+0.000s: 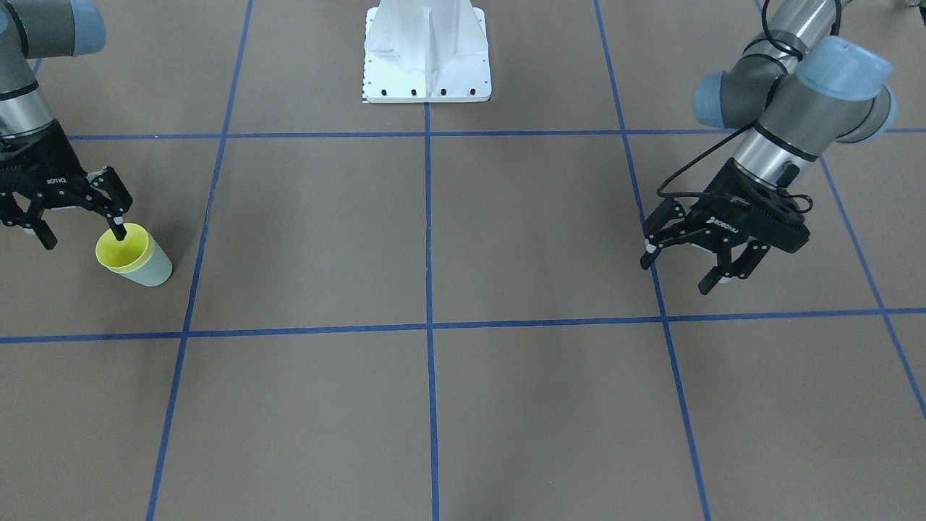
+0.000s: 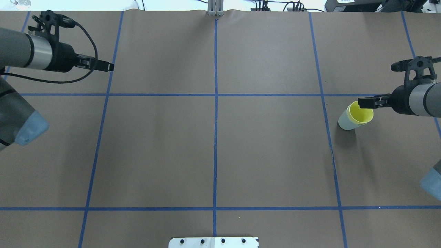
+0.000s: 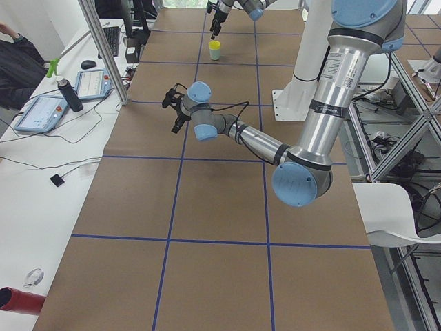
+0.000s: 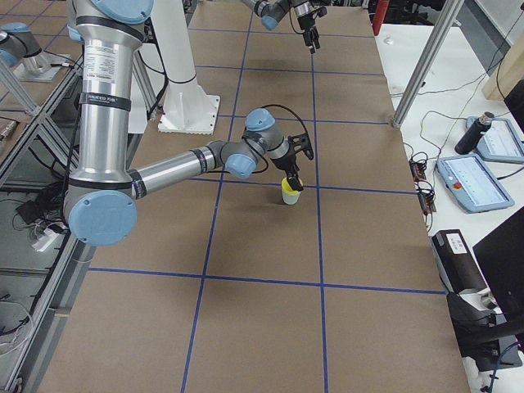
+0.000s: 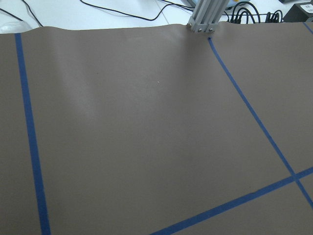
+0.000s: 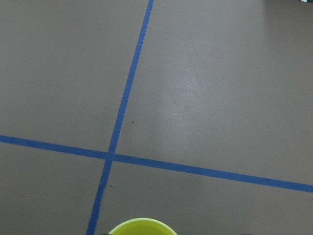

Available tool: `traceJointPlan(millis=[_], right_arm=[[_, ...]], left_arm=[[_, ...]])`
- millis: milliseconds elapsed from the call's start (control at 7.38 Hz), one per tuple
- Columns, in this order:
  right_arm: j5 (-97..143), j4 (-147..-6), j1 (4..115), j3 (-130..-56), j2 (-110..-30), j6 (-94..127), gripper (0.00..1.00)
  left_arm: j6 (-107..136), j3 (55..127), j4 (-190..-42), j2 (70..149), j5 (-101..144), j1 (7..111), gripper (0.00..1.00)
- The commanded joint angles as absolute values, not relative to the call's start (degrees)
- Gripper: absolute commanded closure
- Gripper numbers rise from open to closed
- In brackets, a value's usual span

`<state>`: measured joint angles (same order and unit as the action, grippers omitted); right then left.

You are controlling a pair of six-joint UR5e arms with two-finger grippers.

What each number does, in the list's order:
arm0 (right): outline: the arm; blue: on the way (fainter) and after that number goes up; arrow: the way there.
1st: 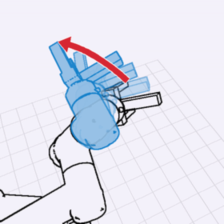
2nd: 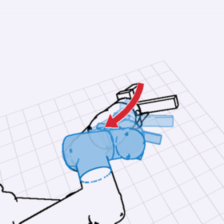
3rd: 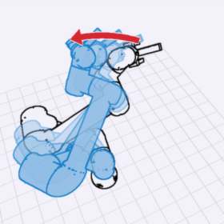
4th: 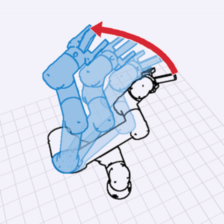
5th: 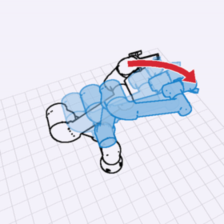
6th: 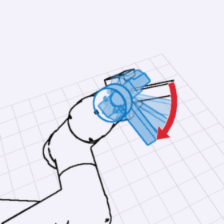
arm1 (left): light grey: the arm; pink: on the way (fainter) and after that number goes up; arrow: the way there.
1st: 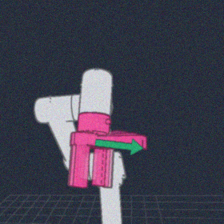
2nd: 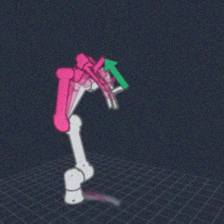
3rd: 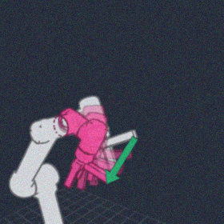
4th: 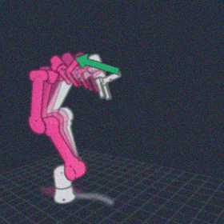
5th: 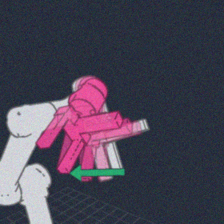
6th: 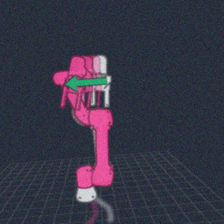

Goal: Transfer and stack yellow cup on green cup

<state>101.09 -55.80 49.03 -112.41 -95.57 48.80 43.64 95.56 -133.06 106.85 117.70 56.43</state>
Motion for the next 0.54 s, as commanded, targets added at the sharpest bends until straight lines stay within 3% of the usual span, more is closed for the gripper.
traceJointPlan(millis=[0,406], right_arm=[[105.80,-56.25,50.87,-112.06,-94.22,48.78,0.01],[119.66,-56.69,62.54,-108.21,-93.43,44.16,0.01]], left_arm=[[29.68,95.36,-123.97,106.44,123.29,64.56,0.00],[4.22,95.71,-105.01,103.46,127.18,76.43,0.00]])
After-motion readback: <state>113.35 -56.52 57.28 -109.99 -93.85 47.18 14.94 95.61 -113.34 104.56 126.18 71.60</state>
